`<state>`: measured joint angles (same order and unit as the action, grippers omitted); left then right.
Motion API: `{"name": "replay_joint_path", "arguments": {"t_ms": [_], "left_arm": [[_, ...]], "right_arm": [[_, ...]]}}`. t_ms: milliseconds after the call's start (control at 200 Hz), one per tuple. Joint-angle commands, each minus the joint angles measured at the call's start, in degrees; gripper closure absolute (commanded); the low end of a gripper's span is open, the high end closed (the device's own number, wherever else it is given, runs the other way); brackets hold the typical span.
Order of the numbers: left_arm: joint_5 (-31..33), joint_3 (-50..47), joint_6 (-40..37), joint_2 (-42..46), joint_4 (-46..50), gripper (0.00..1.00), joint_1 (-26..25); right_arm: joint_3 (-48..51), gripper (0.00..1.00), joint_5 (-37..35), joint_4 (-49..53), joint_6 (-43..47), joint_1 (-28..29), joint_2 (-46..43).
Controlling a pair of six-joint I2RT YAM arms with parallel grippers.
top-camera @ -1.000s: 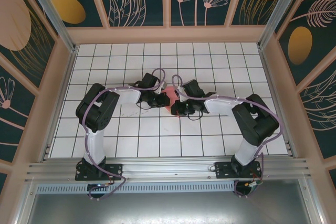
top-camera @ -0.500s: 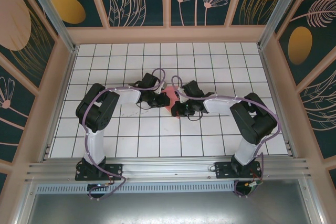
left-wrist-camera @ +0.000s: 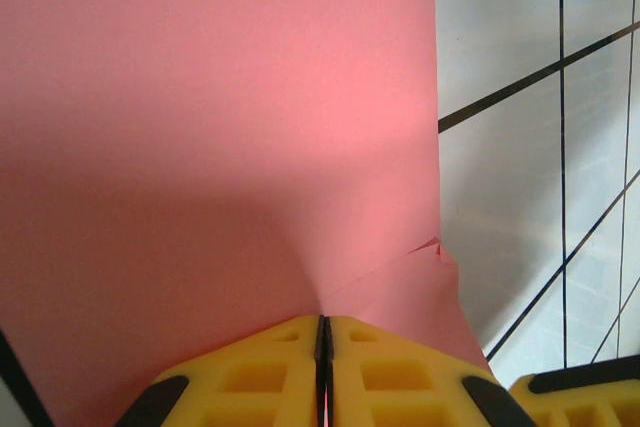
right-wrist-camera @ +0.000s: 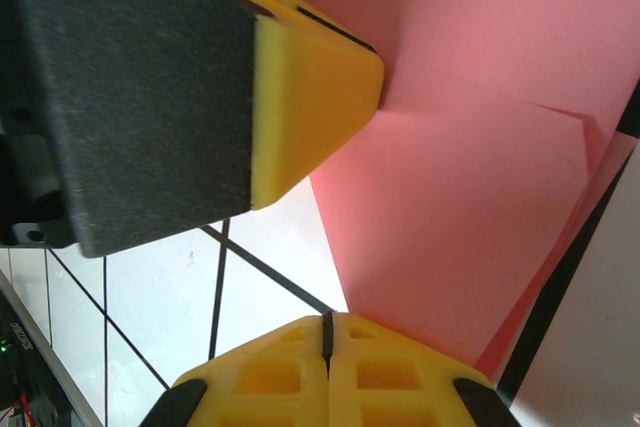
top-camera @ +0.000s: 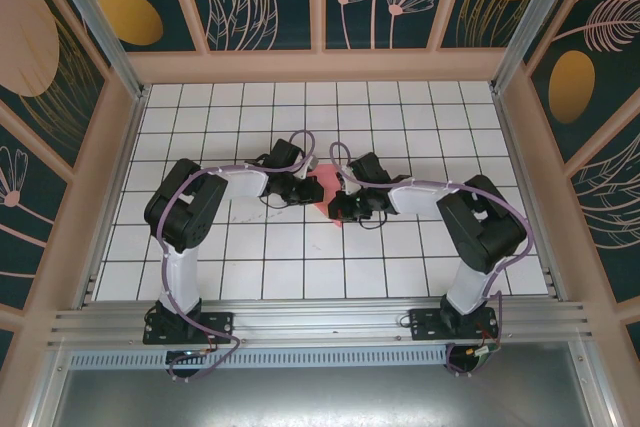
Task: Fold a paper plane with a square sheet of paper (fold left side to right side)
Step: Third fold the triangle at the center of the table.
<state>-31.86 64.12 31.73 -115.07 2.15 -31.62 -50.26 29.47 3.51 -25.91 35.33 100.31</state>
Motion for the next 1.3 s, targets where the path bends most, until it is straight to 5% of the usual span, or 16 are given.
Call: {"name": "replay_joint_path", "arguments": {"t_ms": [0, 771, 1031, 1296], "left_arm": [[4.4, -1.1, -1.4, -2.0, 2.3, 0.87, -0.3], [5.1, -0.2, -1.7, -0.9, 2.8, 0.85, -0.3], [7.4, 1.2, -2.9, 7.7, 2.3, 0.80, -0.3], [-1.0, -9.6, 1.6, 13.0, -7.9, 0.89, -0.8]], "right_arm": [[0.6, 1.00, -0.6, 1.5, -0.5, -0.1, 0.7], [0.5, 1.00, -3.8, 7.9, 0.4, 0.0, 3.1], [1.4, 1.00, -5.0, 10.0, 0.2, -0.2, 4.5], [1.6, 1.00, -5.1, 9.9, 0.1, -0.2, 4.8]]}}
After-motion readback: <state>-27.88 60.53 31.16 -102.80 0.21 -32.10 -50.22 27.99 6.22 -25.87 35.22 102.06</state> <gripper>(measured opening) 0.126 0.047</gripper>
